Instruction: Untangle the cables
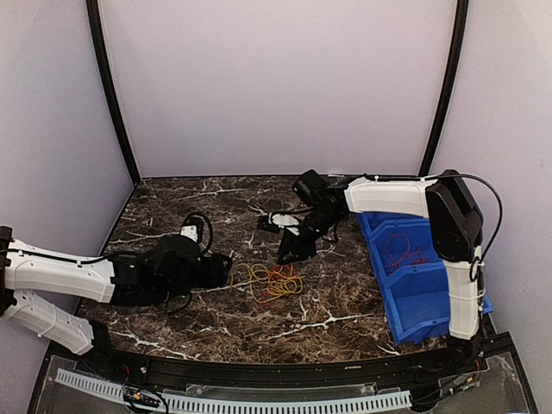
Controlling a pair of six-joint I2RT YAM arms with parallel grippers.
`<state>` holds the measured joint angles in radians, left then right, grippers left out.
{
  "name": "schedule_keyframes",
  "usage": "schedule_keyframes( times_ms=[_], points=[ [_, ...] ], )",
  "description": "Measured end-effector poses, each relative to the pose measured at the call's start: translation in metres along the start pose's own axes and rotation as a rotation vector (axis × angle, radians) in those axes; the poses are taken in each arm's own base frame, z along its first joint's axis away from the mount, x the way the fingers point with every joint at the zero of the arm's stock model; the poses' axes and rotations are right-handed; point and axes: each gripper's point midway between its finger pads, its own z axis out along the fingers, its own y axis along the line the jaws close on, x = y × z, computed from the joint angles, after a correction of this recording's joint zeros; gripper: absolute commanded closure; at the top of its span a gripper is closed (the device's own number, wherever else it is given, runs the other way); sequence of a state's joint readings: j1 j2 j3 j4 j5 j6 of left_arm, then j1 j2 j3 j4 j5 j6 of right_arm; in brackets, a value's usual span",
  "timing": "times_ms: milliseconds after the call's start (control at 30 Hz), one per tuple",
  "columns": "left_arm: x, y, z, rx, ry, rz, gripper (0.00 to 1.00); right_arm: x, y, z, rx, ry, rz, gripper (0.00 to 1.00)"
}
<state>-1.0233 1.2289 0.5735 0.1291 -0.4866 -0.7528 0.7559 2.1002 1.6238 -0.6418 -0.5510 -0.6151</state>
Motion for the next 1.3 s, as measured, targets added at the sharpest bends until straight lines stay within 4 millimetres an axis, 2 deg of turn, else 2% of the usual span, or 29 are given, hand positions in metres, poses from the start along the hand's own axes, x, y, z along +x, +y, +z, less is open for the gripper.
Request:
schedule_keyframes(
  times_ms=[267, 500, 600, 767, 1000, 1067, 1167, 1233, 1300],
  points=[
    [0.001, 0.001, 0.000, -0.004, 0.002, -0.004, 0.34, 0.008, 0.003, 0.025, -0.038, 0.033, 0.009, 0.75],
    [0.007, 0.005, 0.001, -0.009, 0.012, -0.011, 0.34, 0.009, 0.002, 0.026, -0.040, 0.035, 0.014, 0.80],
    [0.008, 0.006, 0.001, -0.008, 0.016, -0.010, 0.35, 0.008, 0.002, 0.026, -0.038, 0.035, 0.016, 0.73],
    [0.009, 0.005, 0.002, -0.003, 0.019, -0.011, 0.35, 0.008, -0.002, 0.026, -0.016, 0.039, 0.023, 0.65],
    [0.010, 0.003, 0.003, 0.004, 0.022, -0.013, 0.35, 0.009, -0.009, 0.026, 0.019, 0.047, 0.020, 0.63],
    [0.010, 0.003, 0.004, 0.005, 0.024, -0.012, 0.35, 0.009, -0.010, 0.026, 0.021, 0.049, 0.019, 0.65],
    [0.012, 0.002, 0.005, 0.008, 0.028, -0.013, 0.35, 0.009, -0.010, 0.026, 0.021, 0.050, 0.019, 0.74],
    [0.012, 0.001, 0.005, 0.009, 0.029, -0.013, 0.35, 0.009, -0.010, 0.027, 0.020, 0.049, 0.019, 0.83],
    [0.013, 0.001, 0.006, 0.011, 0.032, -0.013, 0.35, 0.008, -0.010, 0.027, 0.017, 0.050, 0.023, 0.96]
  ],
)
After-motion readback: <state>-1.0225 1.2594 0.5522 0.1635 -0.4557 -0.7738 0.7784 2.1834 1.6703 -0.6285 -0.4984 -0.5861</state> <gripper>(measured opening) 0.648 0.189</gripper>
